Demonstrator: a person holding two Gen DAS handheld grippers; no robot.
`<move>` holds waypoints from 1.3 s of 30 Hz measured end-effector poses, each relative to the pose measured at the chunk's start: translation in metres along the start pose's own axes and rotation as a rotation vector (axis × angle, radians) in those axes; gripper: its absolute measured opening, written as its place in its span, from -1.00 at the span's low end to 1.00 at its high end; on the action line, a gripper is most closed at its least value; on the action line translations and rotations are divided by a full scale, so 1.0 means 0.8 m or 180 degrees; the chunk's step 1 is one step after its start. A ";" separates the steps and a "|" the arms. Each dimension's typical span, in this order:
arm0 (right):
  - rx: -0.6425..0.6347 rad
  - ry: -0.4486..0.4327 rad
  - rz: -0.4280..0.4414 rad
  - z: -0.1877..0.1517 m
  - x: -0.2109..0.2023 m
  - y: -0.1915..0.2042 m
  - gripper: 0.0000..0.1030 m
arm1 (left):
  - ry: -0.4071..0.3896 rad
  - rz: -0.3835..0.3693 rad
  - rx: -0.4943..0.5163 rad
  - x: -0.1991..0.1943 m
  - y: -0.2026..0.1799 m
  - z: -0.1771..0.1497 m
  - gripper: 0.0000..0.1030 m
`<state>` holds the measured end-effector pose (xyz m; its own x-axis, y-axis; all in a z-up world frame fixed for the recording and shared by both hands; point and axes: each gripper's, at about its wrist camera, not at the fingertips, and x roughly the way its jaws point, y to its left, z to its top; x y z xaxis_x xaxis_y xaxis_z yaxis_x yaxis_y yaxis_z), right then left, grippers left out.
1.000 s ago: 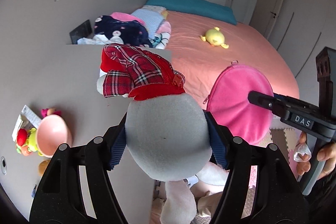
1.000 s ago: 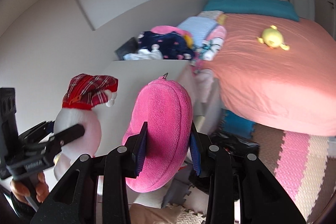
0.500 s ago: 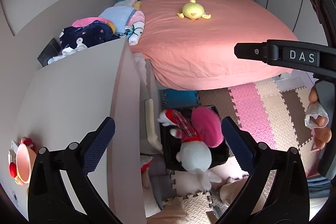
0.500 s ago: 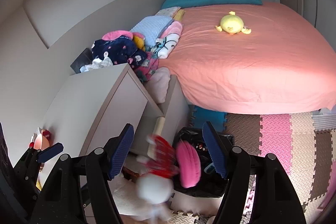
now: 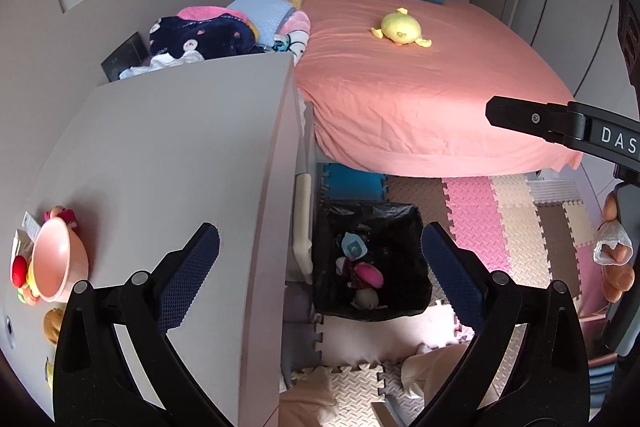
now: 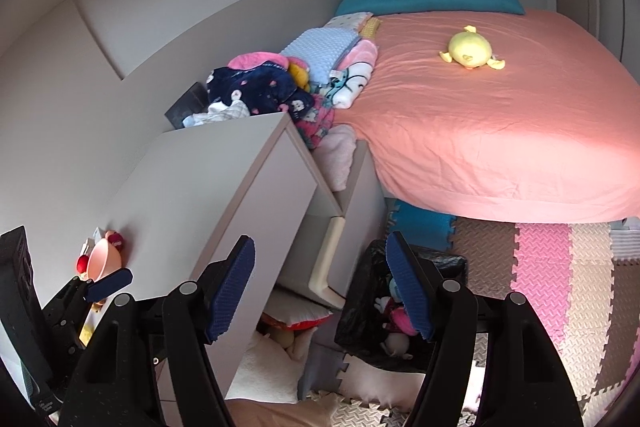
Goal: Collect trash
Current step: 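Carry the plush doll and pink pouch to the bin and release, then grasp the yellow snack wrapper with the left gripper while the right gripper grasps the brown bear toy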
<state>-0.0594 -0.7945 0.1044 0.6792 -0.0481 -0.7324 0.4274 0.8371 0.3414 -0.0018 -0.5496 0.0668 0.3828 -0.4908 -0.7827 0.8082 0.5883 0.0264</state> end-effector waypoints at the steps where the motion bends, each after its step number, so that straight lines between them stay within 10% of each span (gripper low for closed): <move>1: -0.0034 0.0012 0.0034 -0.001 0.000 0.007 0.35 | -0.0003 0.0009 -0.0060 -0.003 0.007 -0.004 0.90; 27: -0.0916 0.0616 0.0932 -0.054 0.067 0.225 0.38 | 0.0283 0.1181 -0.1810 -0.106 0.235 -0.191 0.90; 34: -0.1109 0.0781 0.1104 -0.073 0.077 0.269 0.38 | 0.0433 0.1192 -0.2162 -0.090 0.272 -0.229 0.89; 39: -0.1270 0.0873 0.1173 -0.091 0.084 0.302 0.38 | 0.0451 0.1165 -0.2090 -0.084 0.280 -0.235 0.23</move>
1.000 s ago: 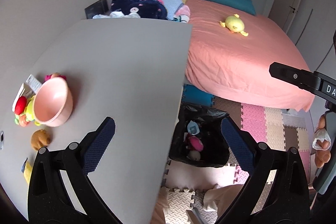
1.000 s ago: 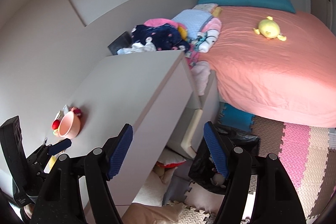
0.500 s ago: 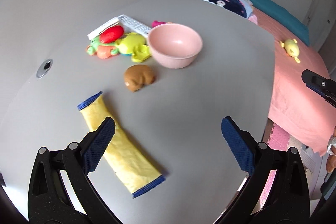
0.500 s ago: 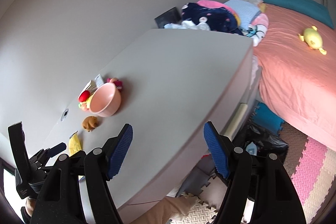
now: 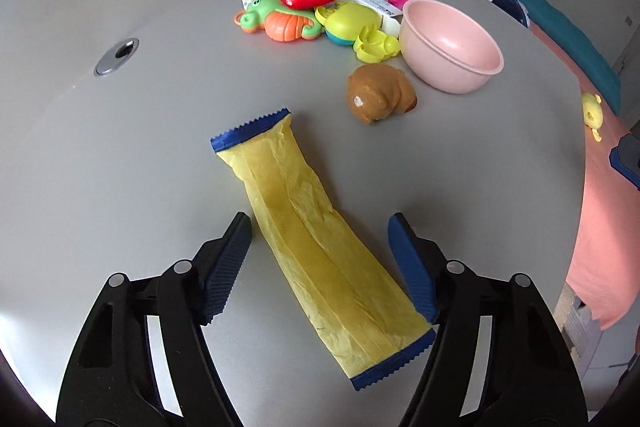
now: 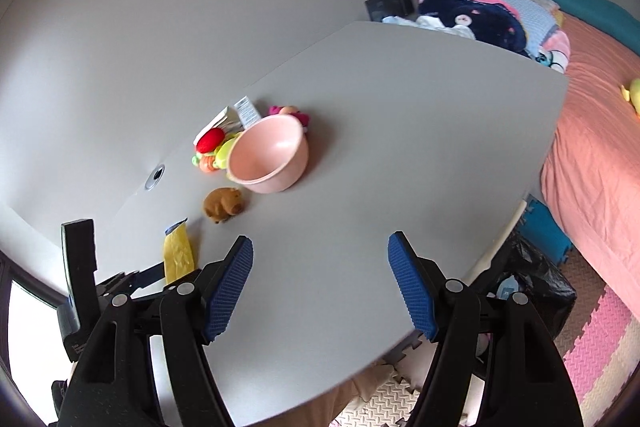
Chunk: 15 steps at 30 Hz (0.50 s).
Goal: Collect trash
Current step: 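Grasp the yellow snack wrapper with the left gripper while the right gripper grasps the brown bear toy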
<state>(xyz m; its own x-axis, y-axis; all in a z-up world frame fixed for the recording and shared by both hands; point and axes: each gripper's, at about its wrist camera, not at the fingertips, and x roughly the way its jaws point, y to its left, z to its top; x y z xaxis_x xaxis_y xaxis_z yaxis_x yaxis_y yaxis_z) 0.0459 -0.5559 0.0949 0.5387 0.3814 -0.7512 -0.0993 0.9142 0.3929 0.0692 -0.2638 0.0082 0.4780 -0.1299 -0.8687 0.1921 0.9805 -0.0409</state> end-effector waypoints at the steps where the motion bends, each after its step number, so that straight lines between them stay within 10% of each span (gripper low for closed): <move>1: -0.0015 0.0026 0.0015 0.000 0.005 0.005 0.38 | -0.0008 0.0007 0.0028 0.001 0.001 -0.001 0.21; 9: -0.0125 0.0263 0.0131 -0.001 0.054 0.050 0.38 | -0.0256 0.0106 0.0129 -0.002 0.037 -0.002 -0.49; 15: -0.0242 0.0402 0.0205 -0.007 0.096 0.091 0.38 | -0.0376 0.0095 0.0068 -0.004 0.068 -0.001 -0.59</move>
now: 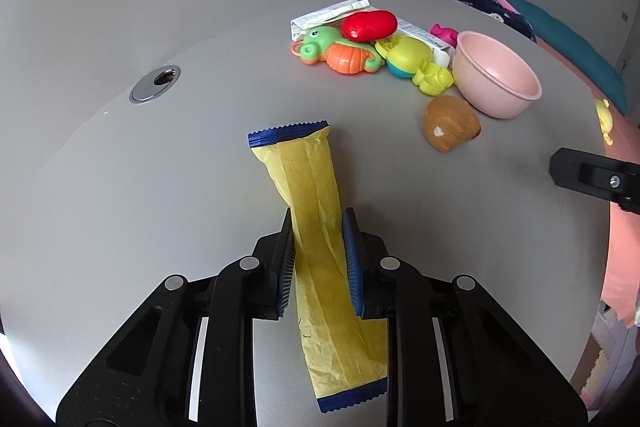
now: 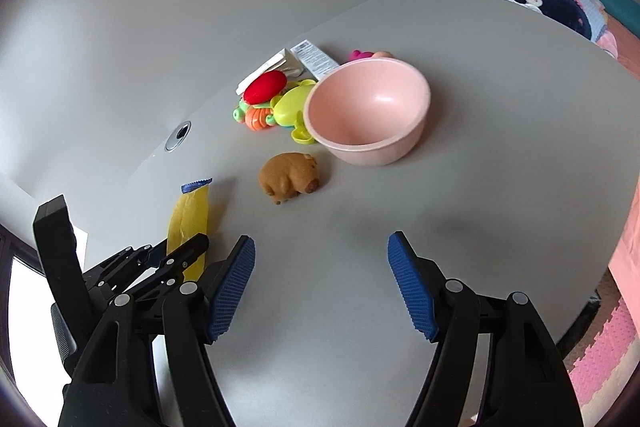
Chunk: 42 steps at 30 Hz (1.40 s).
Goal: Collect trash
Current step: 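Grasp the yellow snack wrapper with the left gripper while the right gripper grasps the brown bear toy, then carry the wrapper and bear toy to the bin and release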
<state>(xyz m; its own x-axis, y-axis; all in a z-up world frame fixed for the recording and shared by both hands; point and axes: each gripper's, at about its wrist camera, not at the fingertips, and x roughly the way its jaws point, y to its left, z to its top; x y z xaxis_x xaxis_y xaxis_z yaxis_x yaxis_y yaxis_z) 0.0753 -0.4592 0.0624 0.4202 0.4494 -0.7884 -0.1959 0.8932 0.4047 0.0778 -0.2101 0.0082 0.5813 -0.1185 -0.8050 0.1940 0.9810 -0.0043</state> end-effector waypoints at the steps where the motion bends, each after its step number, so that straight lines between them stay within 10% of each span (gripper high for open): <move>1: -0.0040 0.0002 -0.0007 0.001 0.008 0.006 0.37 | -0.0004 -0.0013 -0.0019 -0.001 0.002 0.000 -0.60; 17: -0.0515 -0.0133 -0.0473 0.038 0.086 0.051 -0.08 | 0.0022 -0.0123 -0.0056 0.000 0.008 0.002 -0.60; 30: -0.0398 -0.0415 -0.0233 0.022 -0.001 0.035 -0.08 | -0.0090 -0.0166 0.0113 -0.026 -0.021 0.010 -0.60; 42: 0.0099 -0.0783 -0.0371 -0.002 -0.116 -0.069 -0.08 | -0.0254 -0.0531 0.0645 -0.063 -0.146 0.039 -0.60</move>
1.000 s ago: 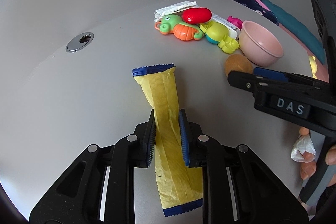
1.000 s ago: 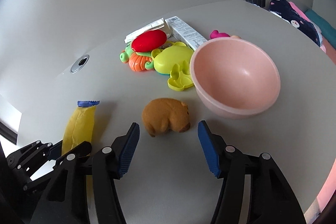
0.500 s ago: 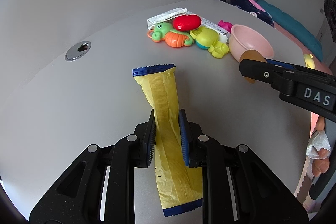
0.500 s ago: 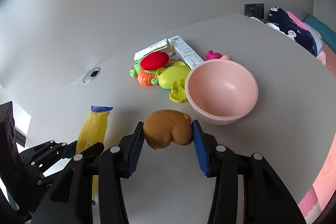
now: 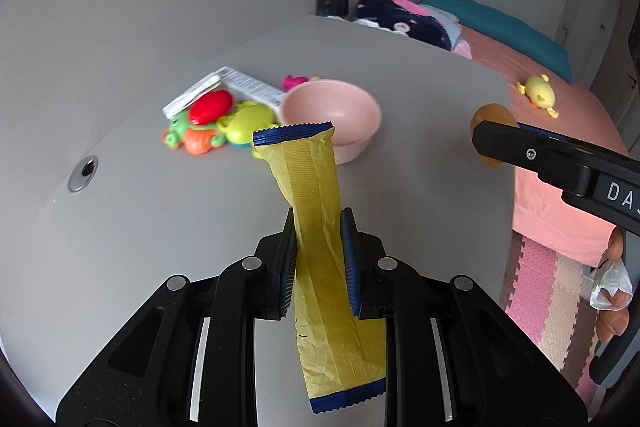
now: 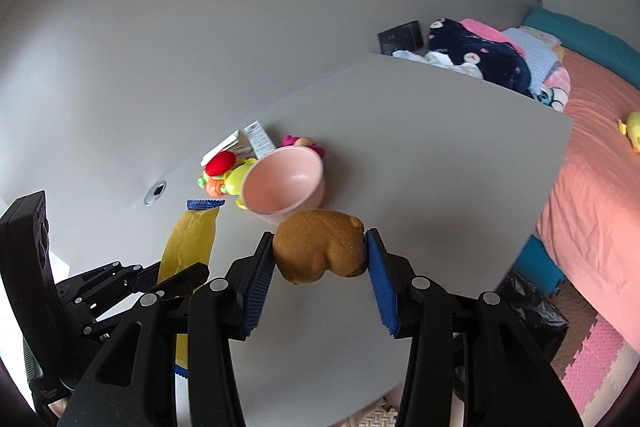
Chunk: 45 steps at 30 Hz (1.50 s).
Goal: Collect trash
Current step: 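Carry the wrapper and bear toy to the bin and release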
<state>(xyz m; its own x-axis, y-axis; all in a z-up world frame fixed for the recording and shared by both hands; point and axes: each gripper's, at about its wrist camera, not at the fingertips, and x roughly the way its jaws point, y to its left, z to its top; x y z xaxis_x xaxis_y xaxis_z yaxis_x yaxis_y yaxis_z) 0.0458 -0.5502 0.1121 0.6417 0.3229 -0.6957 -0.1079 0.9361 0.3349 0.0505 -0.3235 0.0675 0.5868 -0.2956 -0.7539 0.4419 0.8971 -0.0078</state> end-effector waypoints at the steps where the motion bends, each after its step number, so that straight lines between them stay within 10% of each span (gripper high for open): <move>1: 0.0045 -0.0023 -0.0036 0.000 -0.008 -0.011 -0.08 | 0.0001 -0.0048 0.0050 0.001 -0.013 0.003 -0.60; 23: 0.1246 -0.0196 -0.0883 -0.061 -0.134 -0.286 -0.07 | 0.0331 -0.1031 0.1238 0.060 -0.308 0.039 -0.58; 25: 0.1373 -0.0179 -0.0969 -0.064 -0.138 -0.305 0.47 | 0.0433 -0.1142 0.1419 0.069 -0.332 0.041 -0.27; 26: 0.1433 -0.0200 -0.1076 -0.066 -0.142 -0.311 0.58 | 0.0445 -0.1098 0.1486 0.073 -0.343 0.041 0.58; 27: 0.1500 -0.0235 -0.1147 -0.068 -0.148 -0.318 0.60 | 0.0379 -0.1034 0.1502 0.074 -0.347 0.043 0.87; 45: 0.1390 -0.0332 -0.1027 -0.069 -0.160 -0.288 0.60 | 0.0226 -0.0924 0.1119 0.069 -0.291 0.053 0.88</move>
<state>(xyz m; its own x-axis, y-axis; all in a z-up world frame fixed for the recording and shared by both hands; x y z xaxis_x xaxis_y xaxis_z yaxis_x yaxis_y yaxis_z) -0.0537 -0.7998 0.0890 0.6644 -0.0070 -0.7474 0.4174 0.8330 0.3632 0.0088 -0.5627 0.0552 0.3623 -0.4839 -0.7966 0.7916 0.6109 -0.0111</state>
